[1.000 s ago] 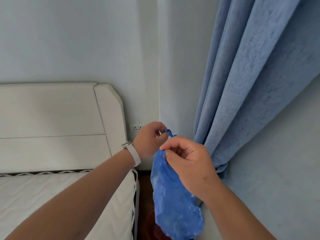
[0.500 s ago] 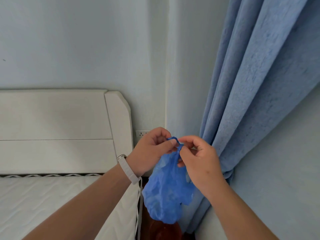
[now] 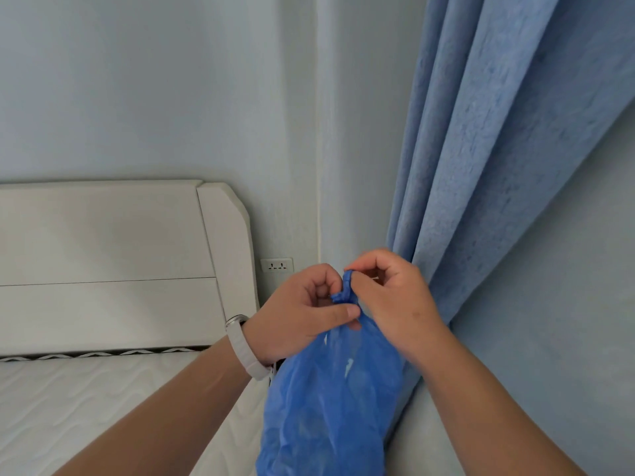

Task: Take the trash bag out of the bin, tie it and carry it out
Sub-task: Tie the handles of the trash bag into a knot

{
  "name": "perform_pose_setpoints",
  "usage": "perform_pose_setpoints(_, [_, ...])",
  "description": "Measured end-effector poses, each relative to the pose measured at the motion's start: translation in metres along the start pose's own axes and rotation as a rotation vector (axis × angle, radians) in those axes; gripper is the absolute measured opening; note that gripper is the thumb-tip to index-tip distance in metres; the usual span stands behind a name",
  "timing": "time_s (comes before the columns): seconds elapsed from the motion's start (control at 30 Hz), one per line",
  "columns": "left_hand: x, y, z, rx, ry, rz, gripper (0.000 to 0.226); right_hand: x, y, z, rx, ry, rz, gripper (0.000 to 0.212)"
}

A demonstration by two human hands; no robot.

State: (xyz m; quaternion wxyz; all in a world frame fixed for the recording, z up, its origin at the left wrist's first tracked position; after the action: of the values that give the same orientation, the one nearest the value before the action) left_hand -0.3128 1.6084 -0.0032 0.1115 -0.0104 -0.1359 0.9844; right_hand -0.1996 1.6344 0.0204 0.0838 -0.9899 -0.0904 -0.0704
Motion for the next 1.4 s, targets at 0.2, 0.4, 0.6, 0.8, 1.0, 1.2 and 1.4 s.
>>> perform_pose_setpoints(0.2, [0.003, 0.006, 0.005, -0.023, -0.162, 0.009, 0.035, -0.012, 0.001, 0.036, -0.2, -0.1, -0.154, 0.02])
perform_pose_setpoints(0.4, [0.01, 0.017, 0.021, -0.248, -0.618, 0.094, 0.028, -0.026, 0.006, 0.048, -0.33, -0.142, -0.327, 0.021])
perform_pose_setpoints(0.6, [0.003, 0.025, 0.024, -0.372, -0.735, 0.073, 0.027, -0.029, 0.007, 0.064, -0.347, -0.06, -0.426, 0.017])
perform_pose_setpoints(0.8, [0.029, 0.023, 0.011, -0.186, -0.619, 0.306, 0.031, -0.022, 0.0, 0.061, -0.216, 0.092, -0.299, 0.02])
perform_pose_setpoints(1.0, [0.048, 0.021, -0.001, 0.022, -0.443, 0.424, 0.028, -0.012, 0.007, 0.029, 0.04, 0.137, -0.098, 0.021])
perform_pose_setpoints(1.2, [0.05, 0.02, -0.002, 0.129, -0.245, 0.466, 0.028, -0.051, 0.023, 0.054, -0.129, 0.422, -0.486, 0.023])
perform_pose_setpoints(1.4, [0.051, 0.018, -0.009, 0.192, -0.176, 0.452, 0.028, -0.039, 0.014, 0.039, -0.088, 0.153, -0.284, 0.028])
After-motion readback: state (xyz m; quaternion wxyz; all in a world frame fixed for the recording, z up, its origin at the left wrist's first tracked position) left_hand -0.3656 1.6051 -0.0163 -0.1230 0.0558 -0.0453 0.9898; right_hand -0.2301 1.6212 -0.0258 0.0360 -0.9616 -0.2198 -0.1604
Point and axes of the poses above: each hand's wrist, its own y-axis away from the middle knuckle, its own x-axis out of the back of the hand, z = x × y, the point moved 8 cm from there along -y, towards the middle knuckle, and after that the axes turned 5 degrees about -x, right-handed, at the moved point
